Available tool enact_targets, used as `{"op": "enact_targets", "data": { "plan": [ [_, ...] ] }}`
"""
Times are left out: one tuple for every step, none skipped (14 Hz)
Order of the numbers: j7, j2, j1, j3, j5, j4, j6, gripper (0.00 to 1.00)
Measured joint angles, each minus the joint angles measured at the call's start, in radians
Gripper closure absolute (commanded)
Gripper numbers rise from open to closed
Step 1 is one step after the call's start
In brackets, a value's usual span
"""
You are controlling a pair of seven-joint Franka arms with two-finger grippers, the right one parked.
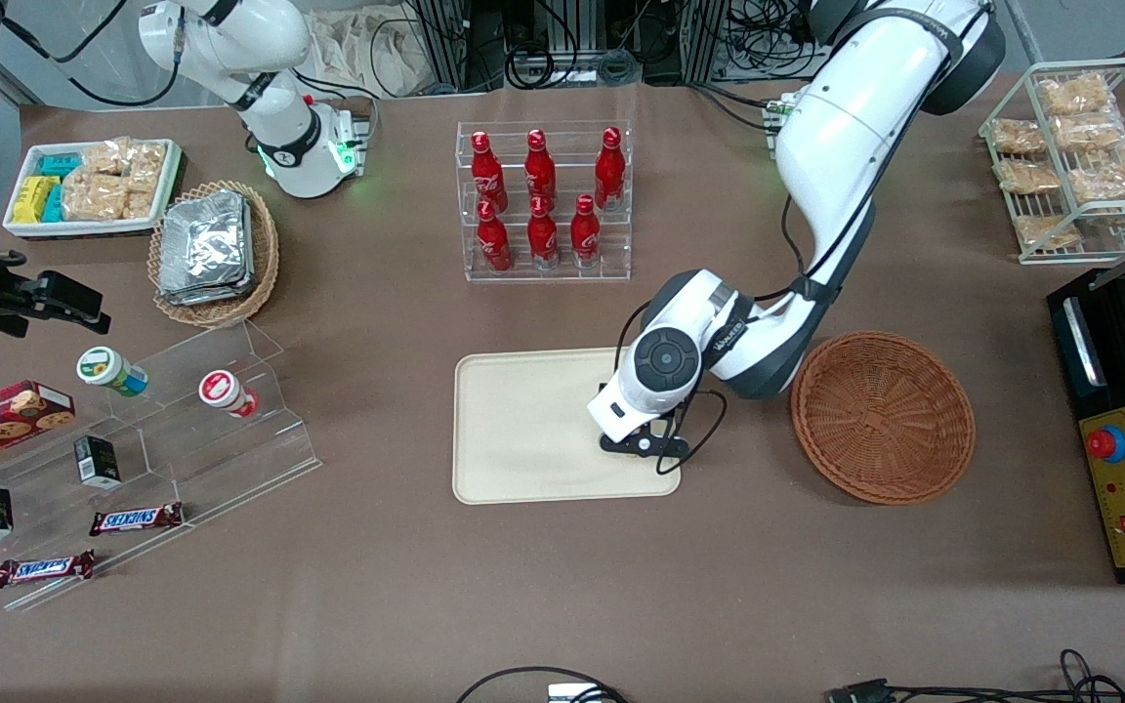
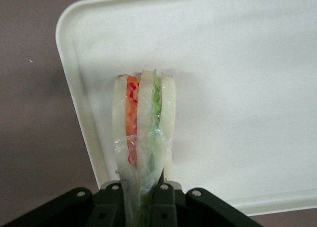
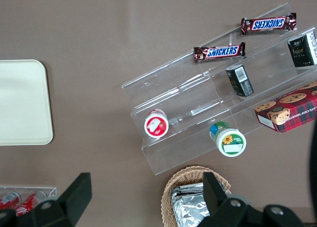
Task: Place sandwich from basket to tray
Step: 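Lower the sandwich onto the tray and open the left gripper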
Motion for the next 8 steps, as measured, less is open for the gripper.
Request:
{"op": "enact_targets", "data": {
  "plan": [
    [0.000,0.002,0.000,0.001,0.001,-0.002,0.000,0.80],
    [0.000,0.002,0.000,0.002,0.001,-0.002,0.000,0.01],
    [0.000,0.001,0.001,0.003,0.001,-0.002,0.000,0.00],
    [0.000,0.001,0.001,0.004,0.002,-0.002,0.000,0.00],
    [0.000,0.001,0.002,0.005,0.003,-0.001,0.000,0.00],
    [0.000,0.001,0.002,0.005,0.003,0.000,0.000,0.00],
    [0.000,0.000,0.002,0.005,0.003,0.002,0.000,0.00],
    [0.000,-0.002,0.003,0.005,0.003,0.004,0.001,0.00]
  ]
}}
